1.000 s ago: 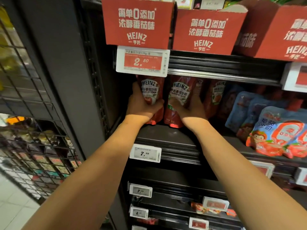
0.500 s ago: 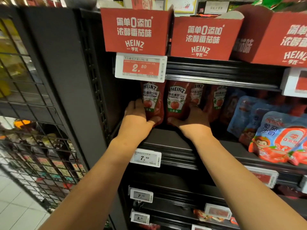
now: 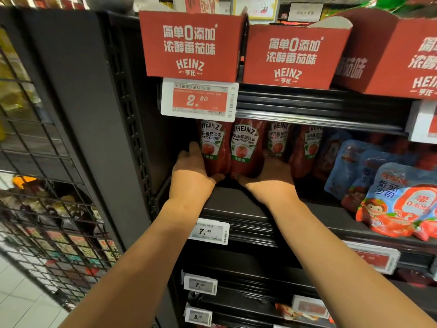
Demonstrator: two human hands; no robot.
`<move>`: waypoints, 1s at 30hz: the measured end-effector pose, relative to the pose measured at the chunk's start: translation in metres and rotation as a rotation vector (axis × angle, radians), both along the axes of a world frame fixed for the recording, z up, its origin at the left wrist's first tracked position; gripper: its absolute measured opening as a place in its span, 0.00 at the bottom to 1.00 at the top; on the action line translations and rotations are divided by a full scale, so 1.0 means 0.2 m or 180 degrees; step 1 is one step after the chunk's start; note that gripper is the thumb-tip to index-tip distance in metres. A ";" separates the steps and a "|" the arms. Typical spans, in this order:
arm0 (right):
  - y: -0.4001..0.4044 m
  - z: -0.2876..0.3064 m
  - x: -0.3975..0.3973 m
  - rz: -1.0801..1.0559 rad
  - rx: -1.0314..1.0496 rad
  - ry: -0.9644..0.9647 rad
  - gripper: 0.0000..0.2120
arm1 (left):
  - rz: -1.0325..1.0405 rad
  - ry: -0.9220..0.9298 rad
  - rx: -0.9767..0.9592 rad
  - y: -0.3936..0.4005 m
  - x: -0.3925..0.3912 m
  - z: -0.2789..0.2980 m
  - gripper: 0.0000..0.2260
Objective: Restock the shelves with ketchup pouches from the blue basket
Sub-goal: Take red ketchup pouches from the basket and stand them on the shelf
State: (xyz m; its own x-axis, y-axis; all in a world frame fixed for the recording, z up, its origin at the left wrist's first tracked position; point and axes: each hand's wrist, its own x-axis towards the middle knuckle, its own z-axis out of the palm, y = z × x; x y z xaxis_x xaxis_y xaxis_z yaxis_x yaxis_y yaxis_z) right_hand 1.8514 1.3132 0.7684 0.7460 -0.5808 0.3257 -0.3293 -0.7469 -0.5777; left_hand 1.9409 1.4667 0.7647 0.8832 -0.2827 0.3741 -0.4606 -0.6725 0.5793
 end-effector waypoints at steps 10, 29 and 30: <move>0.00 0.00 0.01 -0.0115 0.0069 0.0152 0.34 | 0.0058 0.0049 -0.0100 -0.02 0.01 -0.03 0.37; 0.02 0.01 -0.11 -0.0266 0.0126 0.0283 0.27 | -0.0134 0.0053 -0.0420 0.01 0.00 -0.06 0.42; 0.01 0.00 -0.14 -0.0295 0.0139 0.0210 0.24 | -0.0153 0.0025 -0.0518 0.03 -0.02 -0.06 0.38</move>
